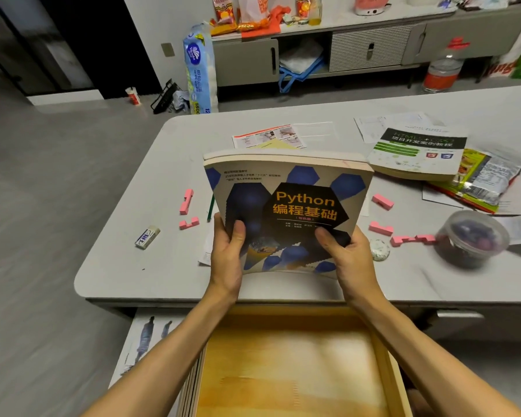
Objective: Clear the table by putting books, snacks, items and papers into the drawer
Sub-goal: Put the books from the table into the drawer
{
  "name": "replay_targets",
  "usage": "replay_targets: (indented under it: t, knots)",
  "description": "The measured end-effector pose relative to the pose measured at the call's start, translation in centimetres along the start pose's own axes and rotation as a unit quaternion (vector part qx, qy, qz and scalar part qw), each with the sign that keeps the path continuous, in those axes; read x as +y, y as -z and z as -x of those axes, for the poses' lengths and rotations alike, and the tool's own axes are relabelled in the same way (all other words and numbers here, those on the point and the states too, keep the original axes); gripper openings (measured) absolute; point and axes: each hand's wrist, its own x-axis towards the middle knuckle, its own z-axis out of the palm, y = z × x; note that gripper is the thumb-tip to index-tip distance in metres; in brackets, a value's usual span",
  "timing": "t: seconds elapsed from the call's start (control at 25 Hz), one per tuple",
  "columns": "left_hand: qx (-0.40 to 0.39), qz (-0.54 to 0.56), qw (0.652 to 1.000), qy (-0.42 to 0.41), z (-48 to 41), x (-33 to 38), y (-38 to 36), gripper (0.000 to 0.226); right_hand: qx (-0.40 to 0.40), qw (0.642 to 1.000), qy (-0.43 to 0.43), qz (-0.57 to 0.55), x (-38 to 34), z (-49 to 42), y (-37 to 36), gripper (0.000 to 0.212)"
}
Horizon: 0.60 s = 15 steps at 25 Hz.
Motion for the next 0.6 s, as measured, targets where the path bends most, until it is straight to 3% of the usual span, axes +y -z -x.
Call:
replay_targets:
  t: [0.24,0.44,0.52,0.6]
  knots:
    - [-0.047,-0.077,0.989,-0.115,0.9,5.4,1.7,0.021,-0.039,0.999,-0.015,0.017,-3.8,2.3,-0.8,0.019]
    - [-0.097,-0.230,0.959,-0.135,5.2,9.3,7.4,0.027,-0.164,0.987,0.001,0.001,-13.4,5.0,1.1,0.039]
    - [-0.129,-0.297,0.936,-0.138,7.2,9.6,8.7,0.031,-0.260,0.952,-0.014,0.163,-16.2,5.4,1.8,0.051]
    - [-0.156,-0.343,0.914,-0.150,8.7,9.9,9.3,0.040,-0.366,0.887,-0.043,0.279,-16.1,6.4,1.1,0.056]
